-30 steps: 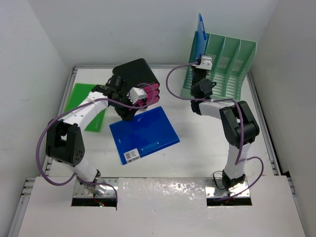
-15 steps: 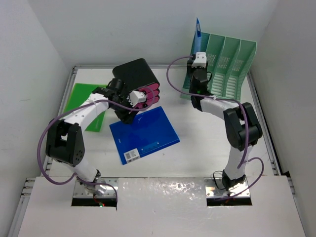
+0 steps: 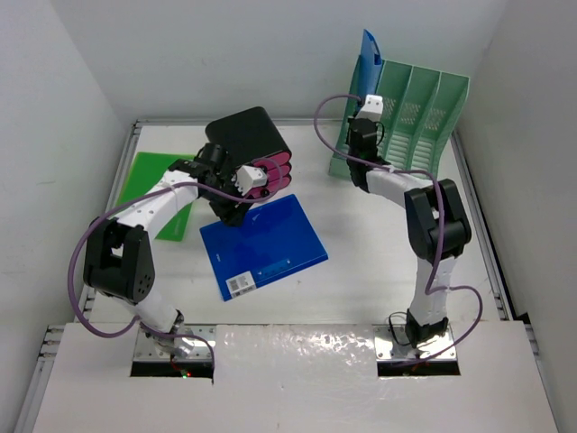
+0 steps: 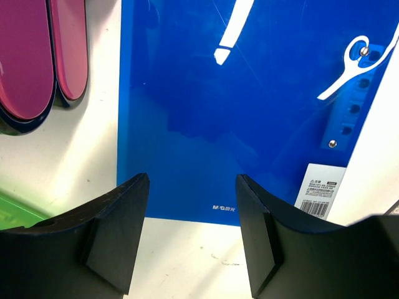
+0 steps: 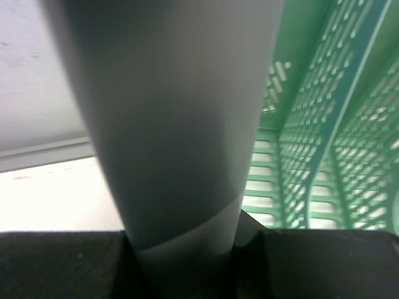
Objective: Organize the desk
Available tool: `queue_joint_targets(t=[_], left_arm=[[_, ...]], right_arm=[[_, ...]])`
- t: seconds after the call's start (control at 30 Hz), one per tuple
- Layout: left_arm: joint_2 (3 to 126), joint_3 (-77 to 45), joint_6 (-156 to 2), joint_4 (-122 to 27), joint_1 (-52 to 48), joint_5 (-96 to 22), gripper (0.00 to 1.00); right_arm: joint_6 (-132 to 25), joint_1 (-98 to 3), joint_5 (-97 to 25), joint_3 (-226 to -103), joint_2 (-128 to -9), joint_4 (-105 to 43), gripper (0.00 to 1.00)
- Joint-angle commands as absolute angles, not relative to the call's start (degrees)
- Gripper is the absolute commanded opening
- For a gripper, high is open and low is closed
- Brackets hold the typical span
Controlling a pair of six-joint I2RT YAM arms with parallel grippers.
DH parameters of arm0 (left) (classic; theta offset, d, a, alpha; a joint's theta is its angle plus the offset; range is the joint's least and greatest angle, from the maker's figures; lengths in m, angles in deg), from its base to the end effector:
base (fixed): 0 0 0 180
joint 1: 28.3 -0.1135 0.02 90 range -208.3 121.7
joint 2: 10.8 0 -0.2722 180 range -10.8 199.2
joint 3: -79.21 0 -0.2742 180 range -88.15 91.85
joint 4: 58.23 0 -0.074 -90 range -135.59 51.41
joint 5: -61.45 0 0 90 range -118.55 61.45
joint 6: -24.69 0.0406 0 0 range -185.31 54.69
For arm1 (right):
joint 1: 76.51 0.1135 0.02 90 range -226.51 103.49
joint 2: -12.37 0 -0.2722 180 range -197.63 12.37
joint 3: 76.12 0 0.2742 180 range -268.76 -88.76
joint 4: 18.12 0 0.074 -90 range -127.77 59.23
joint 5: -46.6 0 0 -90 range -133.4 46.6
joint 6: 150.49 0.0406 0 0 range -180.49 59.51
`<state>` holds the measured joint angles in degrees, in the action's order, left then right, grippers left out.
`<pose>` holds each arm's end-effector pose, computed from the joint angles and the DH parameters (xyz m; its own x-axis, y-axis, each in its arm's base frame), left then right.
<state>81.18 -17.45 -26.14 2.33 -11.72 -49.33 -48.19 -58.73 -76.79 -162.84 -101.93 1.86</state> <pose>0.3220 -0.1109 0.2397 -0.4498 0.7501 -0.4848 0.8664 0.4983 -0.0328 0.4658 0.1259 0.2204 -0.0667 0.1654 -0.9840 0.2852 0.9482 0.1400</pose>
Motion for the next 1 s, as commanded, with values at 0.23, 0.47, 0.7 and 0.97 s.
queue_joint_targets(t=[0.23,0.47,0.7,0.97], left_arm=[[78.8,-16.0,-25.6,1.4,-11.2,-50.0,0.56],[78.7,-15.1,-25.6,1.5,-11.2,-50.1,0.56],[78.7,-14.8,-25.2,1.6,-11.2,-50.1,0.56],[78.9,-14.0,-25.9,1.9,-11.2,-51.9,0.56]], right_arm=[[-38.3,-59.7,-67.3,-154.1,-96.5,-18.3,0.0],[-38.4,-59.7,-67.2,-144.4,-88.1,-23.2,0.0],[-42.3,-58.7,-72.7,-135.3,-77.3,-18.8,0.0],[-53.1,-57.3,-68.6,-135.4,-68.2,-8.4,0.0]])
